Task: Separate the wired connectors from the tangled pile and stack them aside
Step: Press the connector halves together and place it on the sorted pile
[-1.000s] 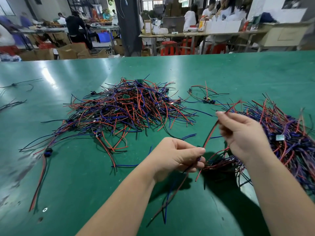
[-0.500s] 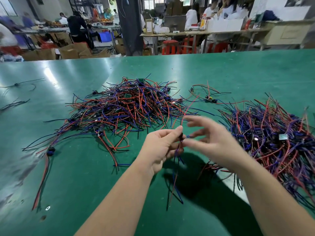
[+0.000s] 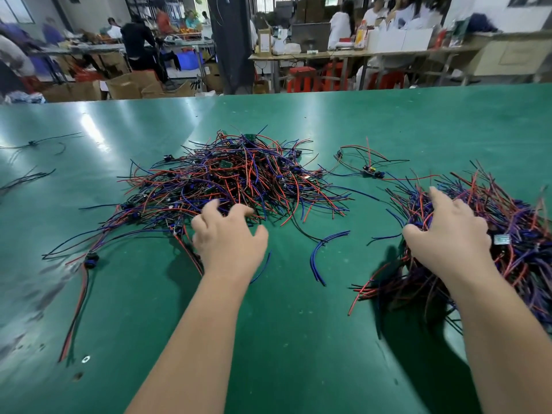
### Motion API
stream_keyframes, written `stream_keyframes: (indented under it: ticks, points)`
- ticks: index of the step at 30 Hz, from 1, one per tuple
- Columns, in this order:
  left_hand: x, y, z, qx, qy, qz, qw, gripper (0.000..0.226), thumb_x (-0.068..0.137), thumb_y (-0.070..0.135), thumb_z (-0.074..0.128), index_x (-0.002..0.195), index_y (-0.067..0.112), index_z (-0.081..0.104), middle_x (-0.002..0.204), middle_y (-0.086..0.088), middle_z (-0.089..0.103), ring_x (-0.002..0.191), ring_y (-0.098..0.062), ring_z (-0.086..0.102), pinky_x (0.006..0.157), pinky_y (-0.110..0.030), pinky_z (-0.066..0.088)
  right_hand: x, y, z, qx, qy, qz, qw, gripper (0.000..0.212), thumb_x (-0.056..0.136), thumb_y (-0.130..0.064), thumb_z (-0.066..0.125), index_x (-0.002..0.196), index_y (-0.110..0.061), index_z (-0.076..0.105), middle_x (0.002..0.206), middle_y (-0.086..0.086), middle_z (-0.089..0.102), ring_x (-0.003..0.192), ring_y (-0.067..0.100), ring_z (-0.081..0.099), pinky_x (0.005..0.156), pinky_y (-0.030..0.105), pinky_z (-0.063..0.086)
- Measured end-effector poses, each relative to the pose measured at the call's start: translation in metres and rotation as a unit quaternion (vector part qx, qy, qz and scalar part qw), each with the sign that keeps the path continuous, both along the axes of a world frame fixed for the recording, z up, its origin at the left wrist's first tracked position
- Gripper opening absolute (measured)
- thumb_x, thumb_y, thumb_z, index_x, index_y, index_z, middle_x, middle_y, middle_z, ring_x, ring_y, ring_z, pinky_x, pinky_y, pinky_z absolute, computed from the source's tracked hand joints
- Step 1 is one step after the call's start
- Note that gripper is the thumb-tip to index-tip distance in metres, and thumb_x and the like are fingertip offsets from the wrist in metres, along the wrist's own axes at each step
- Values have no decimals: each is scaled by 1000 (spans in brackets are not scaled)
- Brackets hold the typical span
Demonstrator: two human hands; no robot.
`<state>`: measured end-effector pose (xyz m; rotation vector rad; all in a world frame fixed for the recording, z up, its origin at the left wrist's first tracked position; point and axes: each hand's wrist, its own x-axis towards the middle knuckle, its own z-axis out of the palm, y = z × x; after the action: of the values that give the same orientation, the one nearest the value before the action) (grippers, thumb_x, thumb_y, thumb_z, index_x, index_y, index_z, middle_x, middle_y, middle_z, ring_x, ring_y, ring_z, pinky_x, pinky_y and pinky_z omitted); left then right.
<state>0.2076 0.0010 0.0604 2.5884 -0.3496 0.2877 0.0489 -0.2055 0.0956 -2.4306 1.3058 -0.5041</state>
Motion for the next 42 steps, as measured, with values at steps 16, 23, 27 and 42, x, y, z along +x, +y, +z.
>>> stream_keyframes:
  ticks: [16, 23, 27, 42]
  points:
    - [31, 29, -1, -96, 89, 36, 991, 13, 86, 17, 64, 94, 25, 70, 98, 2, 68, 82, -15, 61, 67, -22, 45, 7, 25, -2, 11, -139, 116, 983, 34, 86, -19, 60, 121, -21, 62, 133, 5, 44, 127, 21, 40, 108, 47, 30]
    - [20, 8, 17, -628, 152, -4, 763, 5, 91, 15, 64, 88, 20, 65, 75, 0, 67, 67, -10, 64, 62, -20, 49, 11, 28, -5, 8, -190, 136, 972, 26, 84, -13, 61, 108, -20, 69, 114, -1, 51, 104, 14, 49, 97, 31, 37]
    - [11, -3, 23, -765, 250, 17, 593, 35, 90, -2, 59, 117, 15, 46, 85, -10, 61, 63, -11, 62, 56, -17, 50, 13, 30, -7, 11, -209, 146, 967, 25, 83, -10, 62, 105, -20, 70, 107, -3, 51, 95, 12, 48, 80, 14, 28]
    - [-41, -22, 23, -410, 303, -337, 791, 32, 79, -13, 66, 93, 16, 64, 75, 2, 73, 69, -8, 67, 68, -22, 57, 21, 54, -8, 382, -359, 284, 803, 16, 79, -23, 69, 95, -21, 70, 80, -3, 73, 66, 6, 63, 56, 17, 47]
